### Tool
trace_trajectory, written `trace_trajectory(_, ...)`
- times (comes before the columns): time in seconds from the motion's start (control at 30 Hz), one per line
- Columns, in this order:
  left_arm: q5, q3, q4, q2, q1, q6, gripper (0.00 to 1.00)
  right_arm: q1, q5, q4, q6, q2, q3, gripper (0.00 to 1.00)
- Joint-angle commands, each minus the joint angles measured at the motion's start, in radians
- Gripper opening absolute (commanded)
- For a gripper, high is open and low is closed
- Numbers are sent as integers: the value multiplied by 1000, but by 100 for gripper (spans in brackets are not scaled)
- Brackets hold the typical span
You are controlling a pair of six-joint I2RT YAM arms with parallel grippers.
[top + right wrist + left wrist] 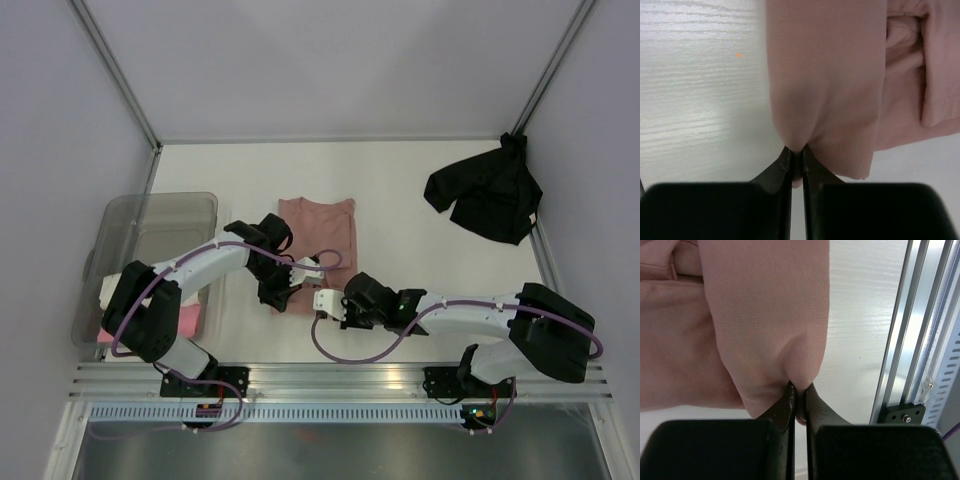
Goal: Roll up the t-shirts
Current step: Roll the tshirt
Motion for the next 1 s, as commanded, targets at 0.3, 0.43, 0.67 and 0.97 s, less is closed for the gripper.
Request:
trace_trajectory(0.3,82,54,-161,6,27,99,2,-190,-395,-338,-44,-143,140,0)
trace_trajectory(0.43,105,88,-253,18,27,122,2,-233,-604,-562,-132,-116,259,0)
trace_trajectory(0.67,125,97,-315,38,41,142,3,-293,-793,-724,-212,27,345,0)
trace_trajectory(0.97,117,157,-240,144,102,68,10,-460,-809,-448,-3,188,284,0)
